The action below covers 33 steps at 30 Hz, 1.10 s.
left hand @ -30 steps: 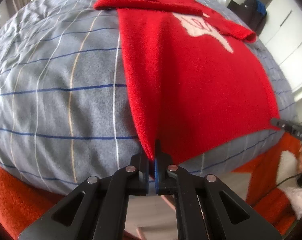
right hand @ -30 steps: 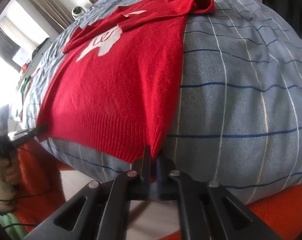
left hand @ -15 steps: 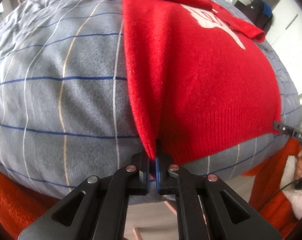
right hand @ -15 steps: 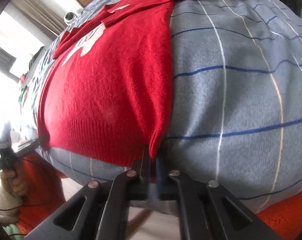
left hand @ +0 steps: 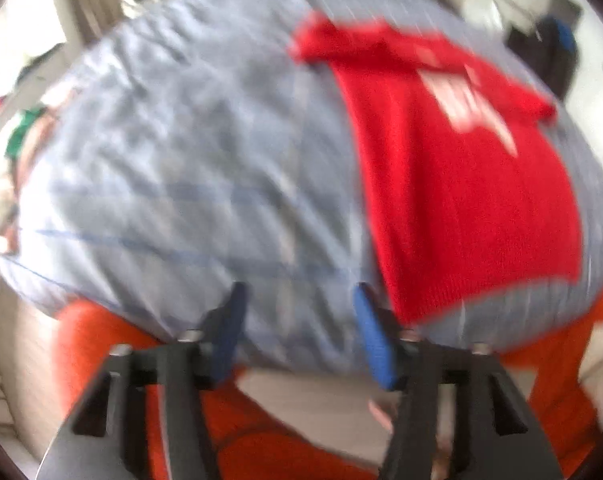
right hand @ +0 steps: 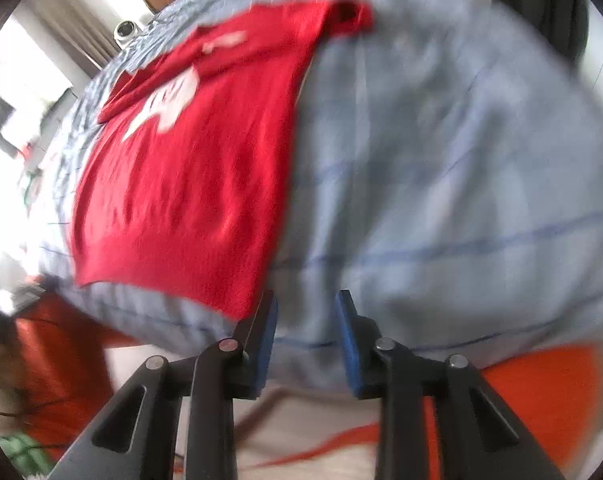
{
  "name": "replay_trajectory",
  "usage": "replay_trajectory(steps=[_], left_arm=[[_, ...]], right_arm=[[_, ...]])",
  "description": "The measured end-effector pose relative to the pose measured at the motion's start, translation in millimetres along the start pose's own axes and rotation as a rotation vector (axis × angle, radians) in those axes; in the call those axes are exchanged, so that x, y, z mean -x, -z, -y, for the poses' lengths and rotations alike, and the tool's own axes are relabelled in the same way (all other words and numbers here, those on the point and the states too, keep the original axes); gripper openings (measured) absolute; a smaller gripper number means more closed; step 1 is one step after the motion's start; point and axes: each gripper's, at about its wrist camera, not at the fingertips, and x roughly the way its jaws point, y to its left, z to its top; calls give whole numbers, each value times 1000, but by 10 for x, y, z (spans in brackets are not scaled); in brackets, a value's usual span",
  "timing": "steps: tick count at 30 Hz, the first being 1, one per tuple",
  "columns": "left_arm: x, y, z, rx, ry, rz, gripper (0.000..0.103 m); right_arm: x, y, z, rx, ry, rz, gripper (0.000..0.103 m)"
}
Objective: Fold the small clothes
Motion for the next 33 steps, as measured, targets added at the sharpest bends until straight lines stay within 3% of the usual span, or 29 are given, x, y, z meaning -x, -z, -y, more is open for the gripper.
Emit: replay_trajectory(steps=[2,6,11,13,16,19,21,25,29,33], left_arm=[[36,-130,-67,44,-7,79,69],[-162,-243,31,110,-48,183,69],[-452,-110,46,65,-170,133,68],[-434,-110,-16,70,-196,132,69],[-423,-140,-87,114,-176,129,70],[-472,-148,-83,115,-174,110,70],[-483,-142,-46,112,-172,106,70],[-498,-135,56,79,-194,115,70],[-523,-132,158,52,-211,114,70],[-591,-106,223,33,-230,82,70]], right_arm=[[213,-306,-93,87,35,69,35],[211,-993,-623,291,-1,164,48],[-596,-1707,-1294,441,-153,145,50],[-1051,-1854,-1437,456,-143,116,50],[-1527,-1892,-1389,403,-122,64,50],[-1345,-1916,-989,215,-145,141,7],[-1050,-1907,-587,101,-143,211,7],[-313,-1703,650,-110,-11,343,7],[0,-1335,1808,-327,109,351,7],[21,-937,2478,-506,111,352,7]])
